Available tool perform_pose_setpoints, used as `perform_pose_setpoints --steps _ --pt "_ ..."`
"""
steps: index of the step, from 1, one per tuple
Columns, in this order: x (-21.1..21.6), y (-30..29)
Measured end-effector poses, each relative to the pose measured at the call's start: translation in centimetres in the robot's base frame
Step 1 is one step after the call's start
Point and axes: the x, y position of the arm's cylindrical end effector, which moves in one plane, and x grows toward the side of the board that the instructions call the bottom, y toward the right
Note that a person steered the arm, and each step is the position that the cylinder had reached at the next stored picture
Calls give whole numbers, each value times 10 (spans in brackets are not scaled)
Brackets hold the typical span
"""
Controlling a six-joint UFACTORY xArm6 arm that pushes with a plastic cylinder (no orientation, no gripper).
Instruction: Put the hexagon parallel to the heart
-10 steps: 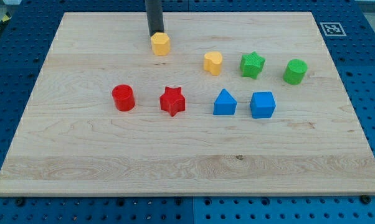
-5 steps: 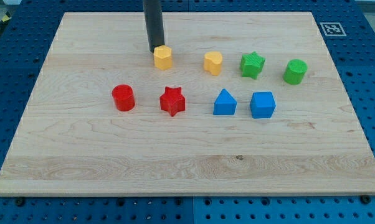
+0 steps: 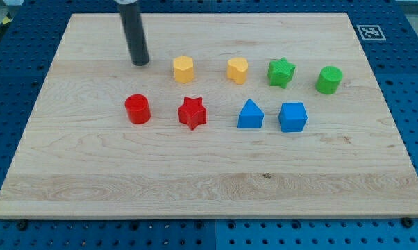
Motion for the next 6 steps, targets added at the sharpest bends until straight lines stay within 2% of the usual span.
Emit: perform_pose_setpoints --steps 3,6 --pt "26 33" --pt "26 86"
